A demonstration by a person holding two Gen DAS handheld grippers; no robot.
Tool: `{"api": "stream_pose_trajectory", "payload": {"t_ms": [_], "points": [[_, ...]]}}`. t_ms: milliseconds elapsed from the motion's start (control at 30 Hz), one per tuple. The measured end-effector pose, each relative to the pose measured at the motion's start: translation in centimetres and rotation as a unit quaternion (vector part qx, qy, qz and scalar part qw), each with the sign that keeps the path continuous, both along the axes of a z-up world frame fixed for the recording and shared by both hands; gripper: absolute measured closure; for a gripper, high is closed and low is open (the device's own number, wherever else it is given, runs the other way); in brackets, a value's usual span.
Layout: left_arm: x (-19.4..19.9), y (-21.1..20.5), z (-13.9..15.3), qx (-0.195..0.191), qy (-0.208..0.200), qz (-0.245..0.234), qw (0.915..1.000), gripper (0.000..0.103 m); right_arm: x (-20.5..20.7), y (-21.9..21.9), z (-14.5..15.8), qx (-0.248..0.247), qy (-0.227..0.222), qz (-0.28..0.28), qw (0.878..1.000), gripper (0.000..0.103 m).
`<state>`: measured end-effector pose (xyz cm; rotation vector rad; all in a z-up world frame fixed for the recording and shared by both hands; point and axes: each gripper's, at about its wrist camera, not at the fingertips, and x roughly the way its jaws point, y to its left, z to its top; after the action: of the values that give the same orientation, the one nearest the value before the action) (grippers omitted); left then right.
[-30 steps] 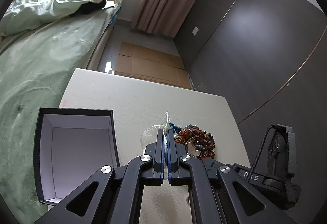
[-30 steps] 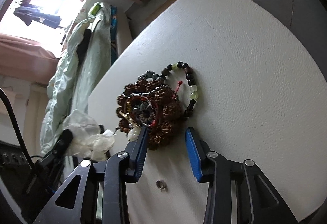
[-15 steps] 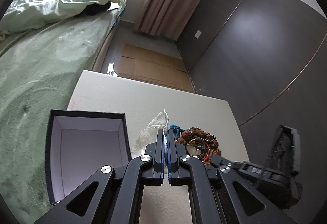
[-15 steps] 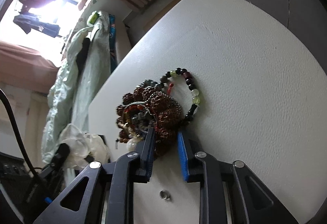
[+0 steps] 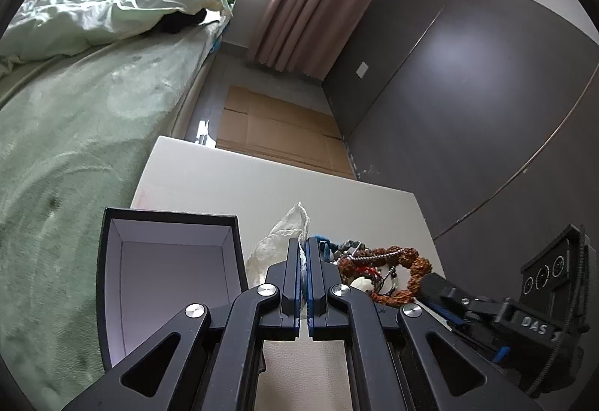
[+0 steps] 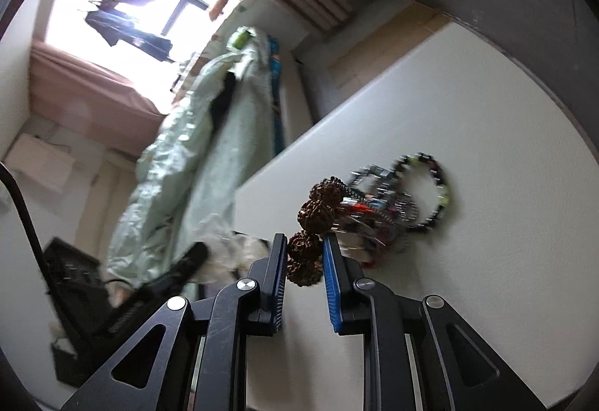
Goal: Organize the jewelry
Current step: 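Grasp the brown bead bracelet with the right gripper and lift it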
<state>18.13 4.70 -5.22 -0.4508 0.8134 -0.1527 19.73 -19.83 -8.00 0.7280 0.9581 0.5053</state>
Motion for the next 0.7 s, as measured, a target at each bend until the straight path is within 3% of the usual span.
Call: {"api": "stream_pose_trajectory", "payload": {"t_ms": [333,467,700], "points": [[-0.3,1.3,0.4,-0.02,-0.006,0.011,0.9997,0.102,-0.8,-0.5,0.2,0.111,0.002,0.018,0.994,0.083],[-0.4,1.4,0.3,-0.022,-0.003,0.012,0.9997,0.102,-0.6,-1.0,-1.1,0.062,0.035,-0.011,0.997,0.083],[-0.4,1.5,0.2,-0.026,-0.001,0.012,0.9996,0.102,0.7,-0.8,-3.2,0.04,0.083,-0.01,0.996,0.082]]}}
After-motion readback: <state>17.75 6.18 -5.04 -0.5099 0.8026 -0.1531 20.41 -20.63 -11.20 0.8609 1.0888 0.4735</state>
